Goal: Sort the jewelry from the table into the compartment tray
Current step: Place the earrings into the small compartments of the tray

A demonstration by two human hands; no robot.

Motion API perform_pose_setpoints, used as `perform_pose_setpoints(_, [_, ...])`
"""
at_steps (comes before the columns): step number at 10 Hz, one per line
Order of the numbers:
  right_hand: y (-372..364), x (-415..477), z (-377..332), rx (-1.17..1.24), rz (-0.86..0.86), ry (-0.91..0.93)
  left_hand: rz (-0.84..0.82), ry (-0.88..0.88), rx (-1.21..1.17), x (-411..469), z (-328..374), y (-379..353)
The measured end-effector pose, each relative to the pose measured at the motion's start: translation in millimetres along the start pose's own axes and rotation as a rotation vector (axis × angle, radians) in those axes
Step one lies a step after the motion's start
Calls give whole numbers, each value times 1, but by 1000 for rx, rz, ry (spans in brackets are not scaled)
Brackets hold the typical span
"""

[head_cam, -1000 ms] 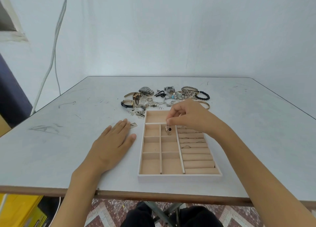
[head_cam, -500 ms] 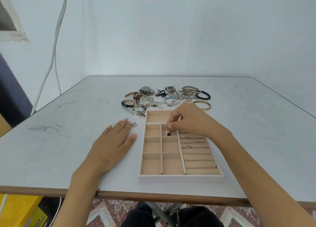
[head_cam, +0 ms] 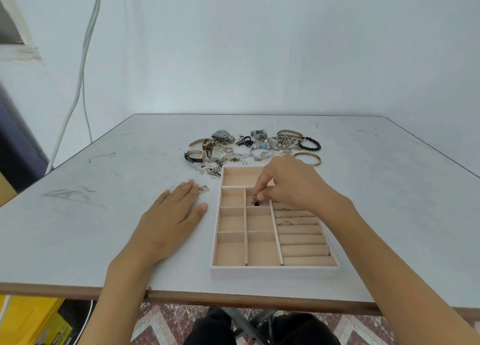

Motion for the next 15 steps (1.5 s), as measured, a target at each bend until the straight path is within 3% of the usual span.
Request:
perform_pose_setpoints(6, [-8,-7,-17,-206,-61,15,-4,0,9,-1,2,2])
perform_pose_setpoints(10, [-5,-7,-13,-149,40,34,-3,7,21,-2,3,4])
perform_pose_setpoints(15, [-6,-4,-3,-46,18,57,5,5,0,0,1,2])
Point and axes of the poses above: each hand's wrist, its own x-axis towards the middle knuckle, its own y-axis out of the back of the hand, z = x × y, the point moved 9 cm from there along x, towards the middle knuckle, and after that the axes turned 15 degrees about x, right-handed, at the moved point
